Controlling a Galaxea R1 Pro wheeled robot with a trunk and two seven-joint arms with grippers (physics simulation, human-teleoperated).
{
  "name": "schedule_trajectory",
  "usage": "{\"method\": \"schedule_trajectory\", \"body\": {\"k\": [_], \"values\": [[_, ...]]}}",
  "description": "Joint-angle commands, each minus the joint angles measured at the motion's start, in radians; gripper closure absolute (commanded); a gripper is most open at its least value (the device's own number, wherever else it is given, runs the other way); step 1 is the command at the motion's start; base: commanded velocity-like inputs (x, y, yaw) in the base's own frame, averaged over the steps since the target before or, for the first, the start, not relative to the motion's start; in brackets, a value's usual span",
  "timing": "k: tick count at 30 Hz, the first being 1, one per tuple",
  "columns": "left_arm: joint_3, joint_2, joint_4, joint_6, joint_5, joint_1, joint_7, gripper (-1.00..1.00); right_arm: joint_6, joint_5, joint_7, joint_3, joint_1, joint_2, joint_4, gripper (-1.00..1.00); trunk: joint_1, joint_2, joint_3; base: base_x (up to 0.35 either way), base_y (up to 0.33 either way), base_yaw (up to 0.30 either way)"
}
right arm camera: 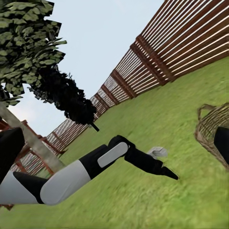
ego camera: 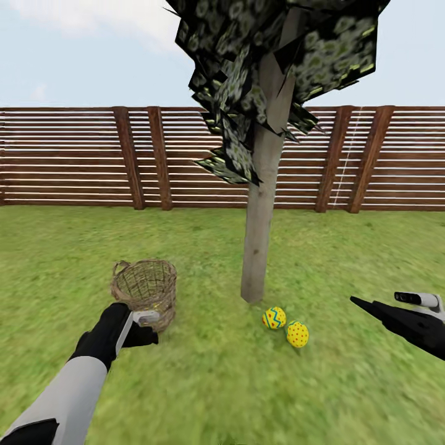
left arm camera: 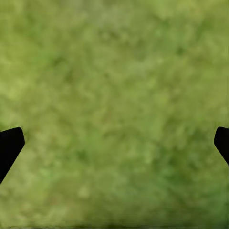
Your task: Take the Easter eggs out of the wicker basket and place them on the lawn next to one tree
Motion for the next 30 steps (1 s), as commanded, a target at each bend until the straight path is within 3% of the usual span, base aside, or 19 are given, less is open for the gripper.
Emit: {"method": "schedule_trajectory", "body": {"k": [1, 19, 24, 30], "values": [[0.003, -0.001, -0.001, 0.003, -0.011, -0.001, -0.01, -1.0, 0.007, -0.002, 0.001, 0.0, 0.0, 0.0, 0.0, -1.0, -0.004, 0.007, 0.002, -0.127, 0.102, 0.289], [0.003, 0.0, 0.0, 0.003, -0.011, -0.001, -0.01, -1.0, 0.007, -0.003, 0.005, -0.002, 0.0, 0.0, 0.0, -1.0, -0.073, 0.133, 0.058, -0.102, 0.125, 0.284], [0.003, 0.0, 0.0, 0.003, -0.011, -0.001, -0.01, -1.0, 0.007, 0.003, -0.001, 0.004, 0.0, -0.001, 0.0, -1.0, -0.093, 0.168, 0.074, -0.018, 0.109, 0.107], [0.003, 0.001, -0.003, 0.004, -0.011, -0.001, -0.009, -1.0, 0.007, -0.001, 0.006, 0.0, 0.0, 0.0, 0.002, -1.0, -0.093, 0.168, 0.074, -0.003, 0.085, 0.02]]}}
